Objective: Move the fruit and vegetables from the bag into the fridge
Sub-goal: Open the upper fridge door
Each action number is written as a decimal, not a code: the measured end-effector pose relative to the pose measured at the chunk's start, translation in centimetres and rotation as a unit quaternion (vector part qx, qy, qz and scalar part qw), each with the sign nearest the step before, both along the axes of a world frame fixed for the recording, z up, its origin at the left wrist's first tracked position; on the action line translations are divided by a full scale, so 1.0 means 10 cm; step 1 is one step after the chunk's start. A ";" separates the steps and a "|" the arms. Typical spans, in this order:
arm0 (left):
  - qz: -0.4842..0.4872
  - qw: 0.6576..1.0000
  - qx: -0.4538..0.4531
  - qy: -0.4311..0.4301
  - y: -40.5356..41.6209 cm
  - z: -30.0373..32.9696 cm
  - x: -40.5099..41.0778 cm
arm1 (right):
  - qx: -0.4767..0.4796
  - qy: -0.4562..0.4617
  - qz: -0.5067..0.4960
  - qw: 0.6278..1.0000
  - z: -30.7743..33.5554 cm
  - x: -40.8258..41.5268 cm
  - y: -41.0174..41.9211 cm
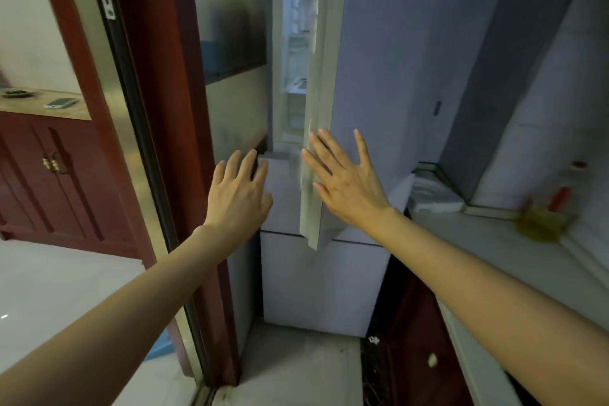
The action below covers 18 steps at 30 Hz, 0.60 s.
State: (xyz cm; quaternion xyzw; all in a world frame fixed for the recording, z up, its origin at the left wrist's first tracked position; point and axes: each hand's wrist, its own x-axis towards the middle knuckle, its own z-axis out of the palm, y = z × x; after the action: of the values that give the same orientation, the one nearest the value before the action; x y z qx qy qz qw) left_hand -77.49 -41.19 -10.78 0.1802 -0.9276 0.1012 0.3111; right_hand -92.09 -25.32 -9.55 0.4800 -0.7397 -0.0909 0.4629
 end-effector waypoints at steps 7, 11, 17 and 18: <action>-0.081 0.997 -0.014 -0.011 0.65 0.18 -0.14 | -0.066 -0.064 0.002 0.996 -0.03 0.16 0.99; -0.145 0.989 -0.020 -0.006 1.04 0.27 -0.36 | -0.069 -0.082 -0.068 0.992 0.00 0.25 1.47; -0.220 0.975 -0.014 -0.003 1.47 0.14 -0.61 | -0.087 -0.108 -0.173 0.975 -0.03 0.27 1.96; -0.225 0.974 -0.014 -0.006 1.50 0.13 -0.65 | -0.092 -0.117 -0.190 0.971 -0.04 0.27 2.01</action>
State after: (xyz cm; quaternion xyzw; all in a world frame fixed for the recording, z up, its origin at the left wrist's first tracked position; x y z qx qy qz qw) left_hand -83.96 -26.14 -9.50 -0.0382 -0.9447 0.0429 0.3229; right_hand -89.38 -5.20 -9.96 0.2937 -0.8713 -0.0521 0.3898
